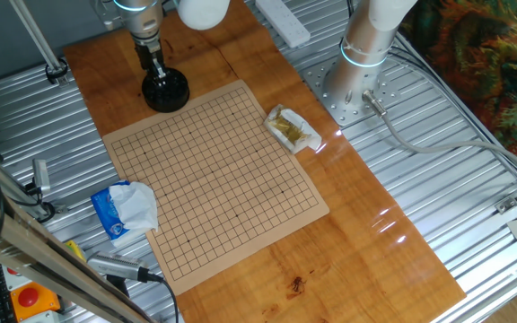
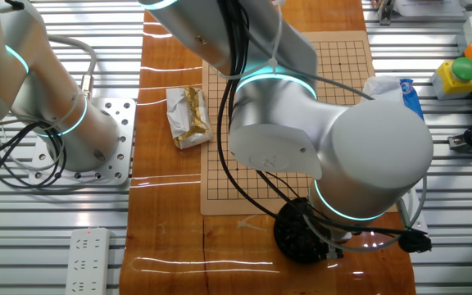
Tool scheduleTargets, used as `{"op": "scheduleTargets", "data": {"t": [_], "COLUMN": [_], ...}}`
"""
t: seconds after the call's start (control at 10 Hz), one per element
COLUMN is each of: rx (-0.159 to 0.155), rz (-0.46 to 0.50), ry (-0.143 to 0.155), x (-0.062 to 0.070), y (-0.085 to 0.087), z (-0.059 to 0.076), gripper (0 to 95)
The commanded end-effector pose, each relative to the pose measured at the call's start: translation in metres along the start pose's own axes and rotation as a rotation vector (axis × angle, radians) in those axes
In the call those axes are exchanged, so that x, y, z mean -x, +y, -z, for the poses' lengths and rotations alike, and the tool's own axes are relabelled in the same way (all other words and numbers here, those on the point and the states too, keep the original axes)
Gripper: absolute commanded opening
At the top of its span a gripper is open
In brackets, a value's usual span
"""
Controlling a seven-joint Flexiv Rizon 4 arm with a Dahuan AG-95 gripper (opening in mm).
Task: Play the first move as black on the 3-4 point in the upper right corner of the Go board
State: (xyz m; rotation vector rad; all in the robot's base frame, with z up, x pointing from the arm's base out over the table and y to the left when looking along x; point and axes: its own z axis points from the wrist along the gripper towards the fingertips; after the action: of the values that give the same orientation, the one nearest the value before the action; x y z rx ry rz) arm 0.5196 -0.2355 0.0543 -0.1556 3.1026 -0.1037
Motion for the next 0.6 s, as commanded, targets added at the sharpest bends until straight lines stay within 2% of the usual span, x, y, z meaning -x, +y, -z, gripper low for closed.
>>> {"op": "scheduleTargets", "data": {"t": [0.1, 0.6], "rx": [0.001, 0.001], "rz": [0.003, 0.007], "ry": [-0.002, -0.005], "x": [0.0005, 0.0014], "y": [0.0000, 0.0005], "z": [-0.0001, -0.0006], "gripper": [19.0, 19.0]}}
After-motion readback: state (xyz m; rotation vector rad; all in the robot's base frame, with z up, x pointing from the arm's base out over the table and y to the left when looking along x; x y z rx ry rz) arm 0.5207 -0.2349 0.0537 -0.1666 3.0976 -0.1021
